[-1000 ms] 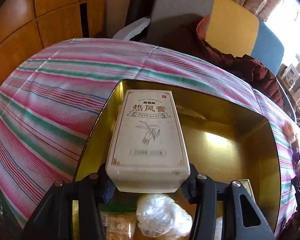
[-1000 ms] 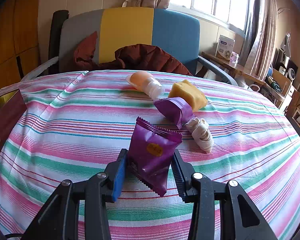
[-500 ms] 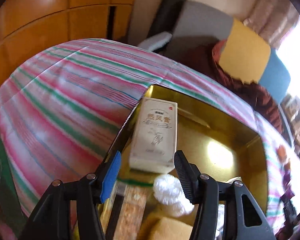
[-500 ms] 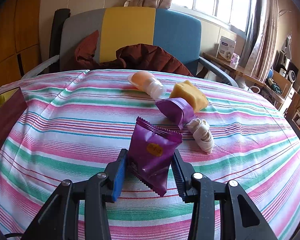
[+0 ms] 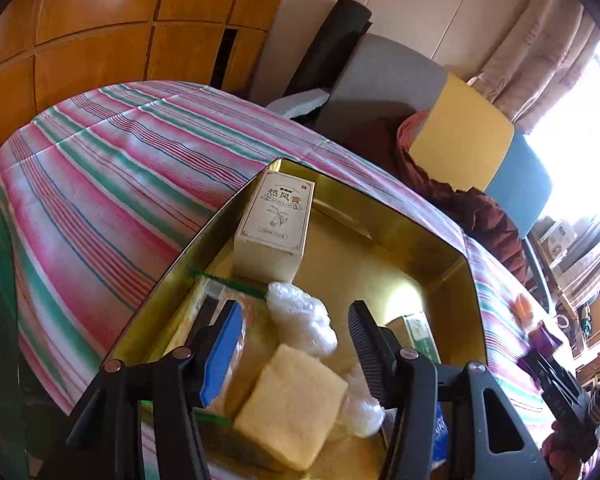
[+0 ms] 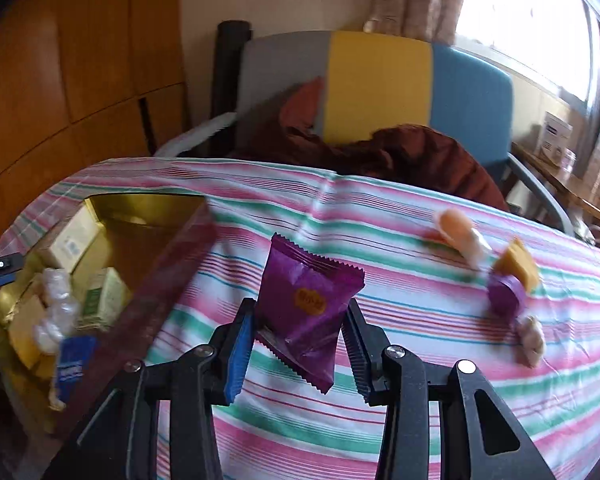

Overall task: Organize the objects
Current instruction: 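Carry the white cream box into the gold tray and open the left tool, then lower the purple packet into the gold tray and open the right tool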

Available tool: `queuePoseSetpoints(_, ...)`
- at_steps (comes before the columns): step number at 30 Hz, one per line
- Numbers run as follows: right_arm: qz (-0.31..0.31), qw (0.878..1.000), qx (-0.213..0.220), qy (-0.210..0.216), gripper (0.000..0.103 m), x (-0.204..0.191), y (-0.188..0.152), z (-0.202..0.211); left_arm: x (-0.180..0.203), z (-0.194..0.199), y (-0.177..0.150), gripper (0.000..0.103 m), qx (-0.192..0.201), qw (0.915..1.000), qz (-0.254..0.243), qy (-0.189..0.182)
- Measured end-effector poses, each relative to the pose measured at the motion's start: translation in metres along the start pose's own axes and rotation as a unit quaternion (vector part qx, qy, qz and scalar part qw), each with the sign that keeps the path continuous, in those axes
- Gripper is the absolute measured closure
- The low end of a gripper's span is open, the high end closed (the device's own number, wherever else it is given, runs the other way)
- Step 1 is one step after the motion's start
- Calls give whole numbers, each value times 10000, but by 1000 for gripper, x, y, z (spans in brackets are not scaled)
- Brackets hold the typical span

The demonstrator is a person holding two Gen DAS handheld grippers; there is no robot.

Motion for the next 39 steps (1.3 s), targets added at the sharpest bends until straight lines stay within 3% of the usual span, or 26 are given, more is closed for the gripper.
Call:
queuePoseSetpoints(4, 528, 9959, -128, 720, 60, -76, 19, -4, -5, 15, -8, 47, 160, 9998, 74, 8)
queuePoseSetpoints(9, 663, 9824, -962, 1454, 60, -154, 28, -33, -11, 24, -15, 47, 255, 9996, 126, 87)
queuePoseSetpoints(18, 637, 9649, -1939, 1652, 58, -228, 31, -99, -11, 24, -23, 47, 122, 9998, 63, 128)
queuePoseSetpoints(20, 454, 9652, -1906, 1731, 57, -233, 35, -110, -10, 24, -23, 47, 150, 9998, 49, 112)
queuePoseSetpoints(22, 192, 9636, -1919, 1853, 47, -233, 36, -114, -10, 25, -23, 47, 158, 9998, 26, 122)
queuePoseSetpoints(26, -205, 9630, -1700, 2081, 44, -225, 44, -104, -11, 25, -23, 47, 157, 9998, 81, 113)
queuePoseSetpoints(32, 25, 9762, -1042, 1904, 40, -200, 50, -64, -3, 23, -29, 47, 112, 9999, -21, -13)
queuePoseSetpoints(39, 271, 9872, -490, 1492, 39, -157, 49, -23, 31, 25, -38, 47, 96, 9975, -549, -425)
Point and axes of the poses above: each gripper's, at about its wrist camera, not at the fingertips, and z roughly against the way its jaws point, x to its right, y to its top, the point moved 8 cm from there along -z, roughly the way its jaws point, and after that the axes turned 2 degrees about -x, right-handed, at the moved point
